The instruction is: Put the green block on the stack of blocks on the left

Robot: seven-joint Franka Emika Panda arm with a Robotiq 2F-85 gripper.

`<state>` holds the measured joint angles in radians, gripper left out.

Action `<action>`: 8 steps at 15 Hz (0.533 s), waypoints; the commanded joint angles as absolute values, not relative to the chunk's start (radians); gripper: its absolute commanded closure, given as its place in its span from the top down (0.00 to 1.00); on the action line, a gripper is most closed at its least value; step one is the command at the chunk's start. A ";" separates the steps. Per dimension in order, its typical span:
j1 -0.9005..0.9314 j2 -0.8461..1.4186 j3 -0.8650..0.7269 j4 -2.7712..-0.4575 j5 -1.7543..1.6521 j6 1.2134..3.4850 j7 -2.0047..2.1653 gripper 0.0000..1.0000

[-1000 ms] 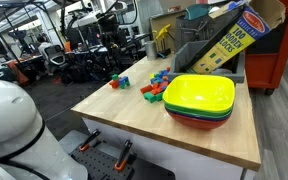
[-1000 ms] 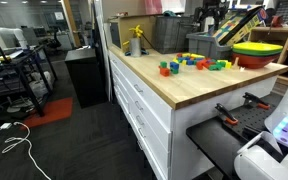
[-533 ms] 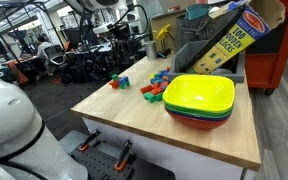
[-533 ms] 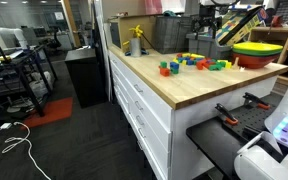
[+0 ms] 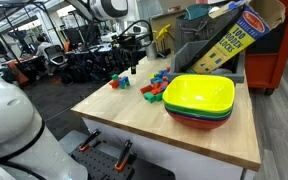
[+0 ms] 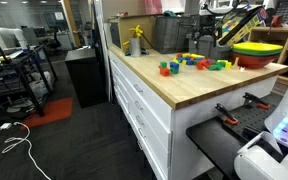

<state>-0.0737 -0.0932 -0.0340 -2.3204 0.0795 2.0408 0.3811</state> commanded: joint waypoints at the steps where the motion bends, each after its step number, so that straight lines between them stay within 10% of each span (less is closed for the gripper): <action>1: -0.076 -0.060 -0.043 -2.307 0.101 2.065 0.400 1.00; 8: -0.068 0.006 -0.047 -2.306 0.116 2.143 0.393 1.00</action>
